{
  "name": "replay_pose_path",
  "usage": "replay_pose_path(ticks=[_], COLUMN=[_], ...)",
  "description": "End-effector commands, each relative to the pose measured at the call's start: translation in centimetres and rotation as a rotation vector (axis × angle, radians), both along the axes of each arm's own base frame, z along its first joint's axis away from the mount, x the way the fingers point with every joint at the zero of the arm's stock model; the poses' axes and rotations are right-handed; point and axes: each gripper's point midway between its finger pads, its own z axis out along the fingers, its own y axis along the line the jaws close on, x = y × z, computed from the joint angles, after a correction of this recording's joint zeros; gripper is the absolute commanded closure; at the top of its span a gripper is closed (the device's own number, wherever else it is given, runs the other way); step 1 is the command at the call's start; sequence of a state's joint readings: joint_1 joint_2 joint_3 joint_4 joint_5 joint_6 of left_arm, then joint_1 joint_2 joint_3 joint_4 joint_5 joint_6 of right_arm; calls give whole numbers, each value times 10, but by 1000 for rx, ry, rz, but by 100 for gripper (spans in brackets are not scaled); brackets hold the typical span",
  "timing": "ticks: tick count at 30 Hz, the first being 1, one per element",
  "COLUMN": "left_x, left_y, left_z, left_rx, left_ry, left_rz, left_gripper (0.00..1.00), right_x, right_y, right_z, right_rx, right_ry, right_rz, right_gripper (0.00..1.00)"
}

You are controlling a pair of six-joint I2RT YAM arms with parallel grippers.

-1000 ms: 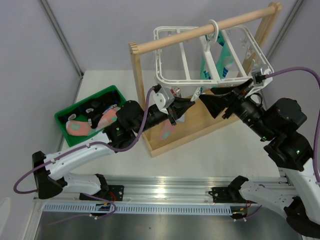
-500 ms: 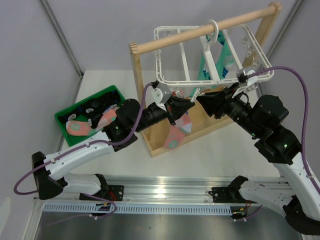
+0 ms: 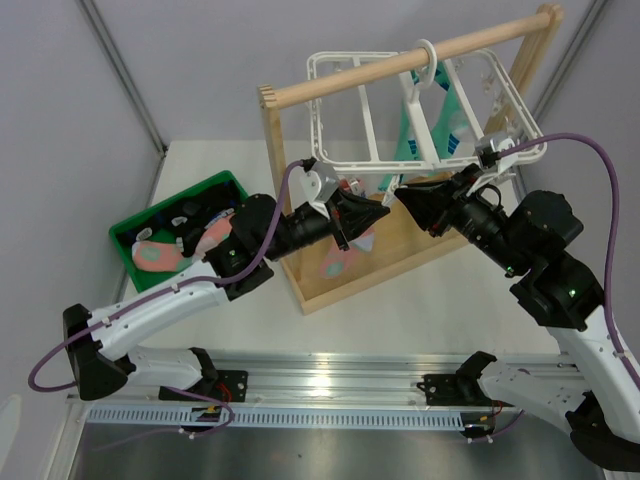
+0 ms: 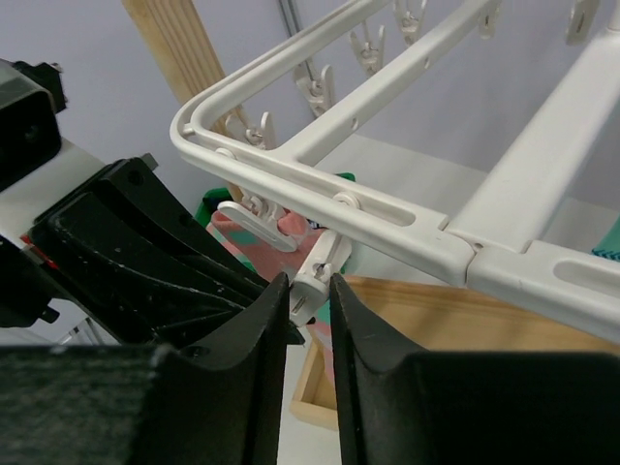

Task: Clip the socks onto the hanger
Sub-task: Open the clamp at the hanger.

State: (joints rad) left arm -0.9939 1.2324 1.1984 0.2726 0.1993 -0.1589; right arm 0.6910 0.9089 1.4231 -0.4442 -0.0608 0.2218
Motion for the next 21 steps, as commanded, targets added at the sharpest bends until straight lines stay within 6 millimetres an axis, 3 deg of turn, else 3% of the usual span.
replay_pose_path(ticks=[1,9,11,13,14,16,17,21], left_x=[-21,-19,-19,-17,-16,-13,-12,-9], left_y=[2,8,11,17,19,28,31,48], left_z=[14,13,14,18,18,25,21,26], left_rx=[-24,-26,-30,-42,-42,-62,-59,-73], left_ry=[6,33,36,39,40,32,36,-2], left_rz=[-100,-108,-100,-71,-60,-18,-2,79], left_gripper=[99,99,99,90,77,65,52,34], right_x=[-1,-4,-5,-5,-5,-6,-5,-1], right_y=[1,5,6,7,8,9,10,12], right_z=[12,15,15,16,16,18,18,19], right_rx=[5,-1,2,8,10,19,26,44], right_ry=[-59,-81,-81,-78,-74,-71,-58,-25], right_rz=[17,45,53,59,62,68,68,55], right_gripper=[77,99,100,100,100,100,100,100])
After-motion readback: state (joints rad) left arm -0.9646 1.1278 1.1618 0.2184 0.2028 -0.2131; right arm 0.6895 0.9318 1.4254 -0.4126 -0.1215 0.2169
